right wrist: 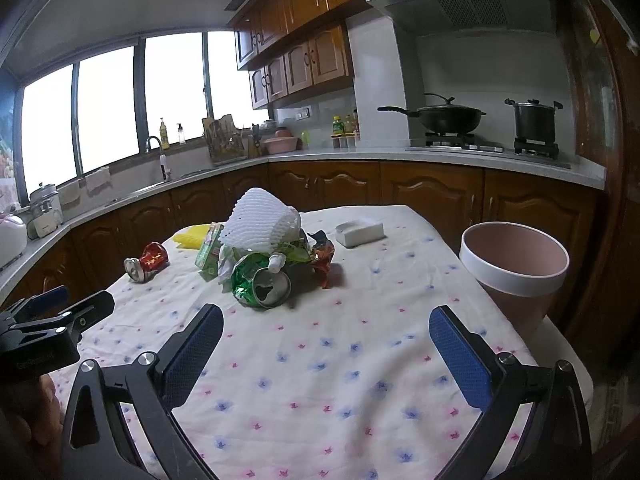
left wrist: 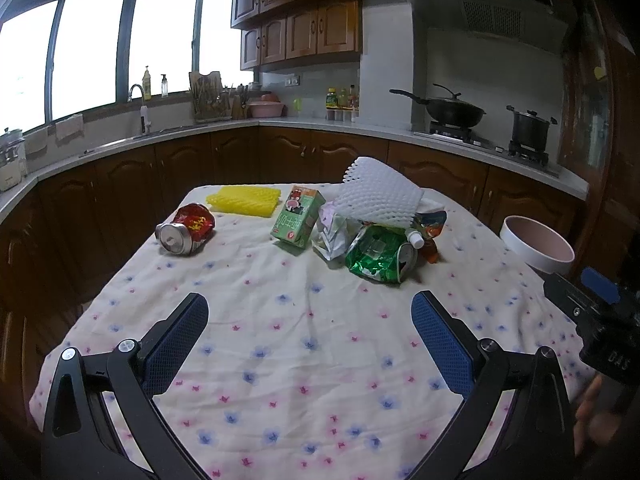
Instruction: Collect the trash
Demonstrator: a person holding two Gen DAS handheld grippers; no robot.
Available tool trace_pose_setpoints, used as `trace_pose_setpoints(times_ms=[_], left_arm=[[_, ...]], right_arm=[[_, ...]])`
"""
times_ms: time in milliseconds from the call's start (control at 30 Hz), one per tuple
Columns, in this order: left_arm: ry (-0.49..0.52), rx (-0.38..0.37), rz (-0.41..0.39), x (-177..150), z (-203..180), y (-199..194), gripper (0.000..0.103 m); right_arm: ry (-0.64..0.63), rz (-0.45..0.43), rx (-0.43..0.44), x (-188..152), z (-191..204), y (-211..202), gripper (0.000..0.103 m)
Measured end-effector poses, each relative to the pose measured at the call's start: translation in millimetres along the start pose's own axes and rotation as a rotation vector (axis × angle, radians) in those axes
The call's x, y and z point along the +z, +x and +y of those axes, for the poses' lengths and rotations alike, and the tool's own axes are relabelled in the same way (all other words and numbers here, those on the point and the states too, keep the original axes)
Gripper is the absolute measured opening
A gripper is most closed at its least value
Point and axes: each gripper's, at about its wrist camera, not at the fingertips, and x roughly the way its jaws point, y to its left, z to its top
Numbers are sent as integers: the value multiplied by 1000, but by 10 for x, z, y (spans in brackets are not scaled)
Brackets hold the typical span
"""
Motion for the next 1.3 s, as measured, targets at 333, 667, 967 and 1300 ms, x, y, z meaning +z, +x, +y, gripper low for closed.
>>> trace_pose_setpoints(times_ms=[333, 667, 967, 1300], left_arm=[[2, 1, -7, 15, -20, -33, 103], [3, 1, -8, 15, -39, -42, 103], [4, 2, -8, 13, -42, -42, 103], [5, 1, -9, 11, -43, -44, 103]], right_arm=[[2, 8, 2, -12, 19, -1, 103], [4, 8, 8, -2, 22, 1, 103], [6, 6, 14, 4, 40, -7, 103], [6, 7, 16, 7, 49, -7, 103]])
